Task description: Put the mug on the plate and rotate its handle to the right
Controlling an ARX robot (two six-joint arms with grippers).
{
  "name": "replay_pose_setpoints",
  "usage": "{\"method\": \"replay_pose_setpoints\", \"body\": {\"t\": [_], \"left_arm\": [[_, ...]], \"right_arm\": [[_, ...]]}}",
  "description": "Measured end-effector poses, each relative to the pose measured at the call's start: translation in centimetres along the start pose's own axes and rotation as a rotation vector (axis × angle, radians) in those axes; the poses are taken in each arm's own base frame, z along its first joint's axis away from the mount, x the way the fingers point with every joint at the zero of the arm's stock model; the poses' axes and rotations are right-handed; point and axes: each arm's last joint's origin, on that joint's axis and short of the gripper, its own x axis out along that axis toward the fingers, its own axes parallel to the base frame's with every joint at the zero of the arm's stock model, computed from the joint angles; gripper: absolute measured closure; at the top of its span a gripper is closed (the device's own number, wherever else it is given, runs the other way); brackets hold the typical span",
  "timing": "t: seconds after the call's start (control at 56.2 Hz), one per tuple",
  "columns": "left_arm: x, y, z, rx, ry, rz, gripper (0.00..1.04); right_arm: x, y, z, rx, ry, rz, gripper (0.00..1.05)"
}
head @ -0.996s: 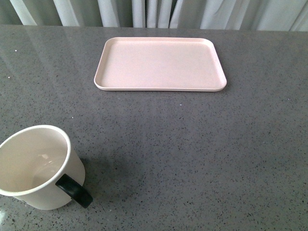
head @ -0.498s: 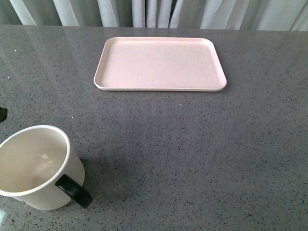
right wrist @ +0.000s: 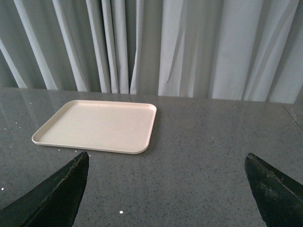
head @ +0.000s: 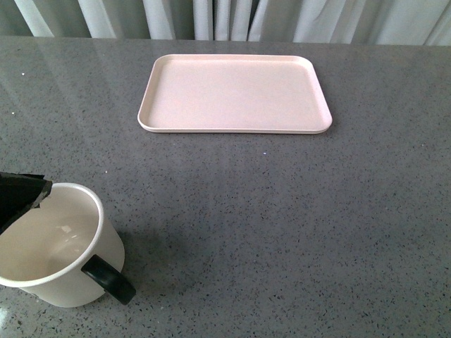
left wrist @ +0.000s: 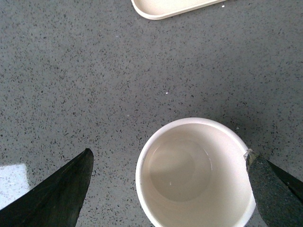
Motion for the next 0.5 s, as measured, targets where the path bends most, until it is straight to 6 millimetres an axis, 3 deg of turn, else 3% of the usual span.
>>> {"method": "replay_pose_setpoints", "body": {"t": [0.498], "left_arm": [[3.4, 1.3, -1.5, -0.053, 0.134, 0.015, 0.09]], "right_arm": [[0.0, 0.0, 0.0, 0.000, 0.000, 0.000, 0.09]]}}
